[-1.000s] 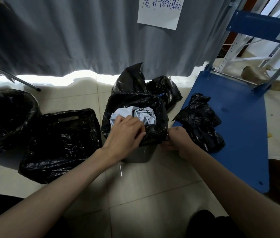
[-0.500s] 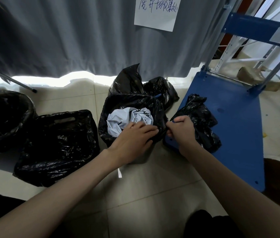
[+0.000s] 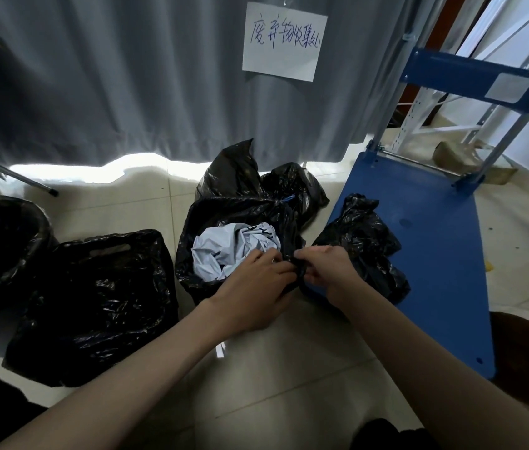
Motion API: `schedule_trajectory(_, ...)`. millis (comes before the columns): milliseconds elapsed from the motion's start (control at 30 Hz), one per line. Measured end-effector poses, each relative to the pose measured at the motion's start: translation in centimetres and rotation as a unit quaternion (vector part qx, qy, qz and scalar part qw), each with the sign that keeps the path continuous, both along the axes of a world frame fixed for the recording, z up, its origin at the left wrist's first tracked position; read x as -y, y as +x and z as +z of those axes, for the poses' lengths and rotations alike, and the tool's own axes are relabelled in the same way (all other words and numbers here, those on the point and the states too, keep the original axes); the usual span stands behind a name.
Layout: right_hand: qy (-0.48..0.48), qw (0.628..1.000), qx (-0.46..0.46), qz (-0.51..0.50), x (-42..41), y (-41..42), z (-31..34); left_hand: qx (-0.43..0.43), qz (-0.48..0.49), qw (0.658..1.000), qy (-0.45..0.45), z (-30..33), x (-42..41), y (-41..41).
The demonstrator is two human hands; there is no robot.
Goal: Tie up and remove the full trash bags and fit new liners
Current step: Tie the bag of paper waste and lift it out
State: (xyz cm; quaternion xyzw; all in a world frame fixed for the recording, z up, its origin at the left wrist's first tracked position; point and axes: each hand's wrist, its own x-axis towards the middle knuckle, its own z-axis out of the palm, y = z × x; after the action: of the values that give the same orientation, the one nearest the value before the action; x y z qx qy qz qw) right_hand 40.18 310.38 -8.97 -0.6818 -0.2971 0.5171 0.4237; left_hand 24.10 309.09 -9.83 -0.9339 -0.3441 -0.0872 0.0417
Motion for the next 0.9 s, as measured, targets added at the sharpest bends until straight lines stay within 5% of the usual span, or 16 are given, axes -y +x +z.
schedule_trajectory(267, -0.021, 0.999, 0.003, -0.040, -1.4, 0.3, 0.7, 0.011, -0.001, 1.000, -0.023, 0.9, -0.8, 0.4)
schedule_trajectory(433, -0.020, 0.995, 0.051, -0.083, -2.0, 0.3, 0.3, 0.088, 0.068, 0.990, -0.084, 2.1, -1.9, 1.0)
schedule_trajectory(700, 0.028, 0.983, 0.172, -0.063, -3.7, 0.4, 2.9, -0.073, 0.038, 0.979, -0.188, 2.5, -3.9, 1.9)
schedule_trajectory(900, -0.048, 0.983, 0.170, 0.053, -6.0, 1.3, 5.3, -0.176, 0.025, 0.977, -0.114, 8.5, -9.9, -1.0)
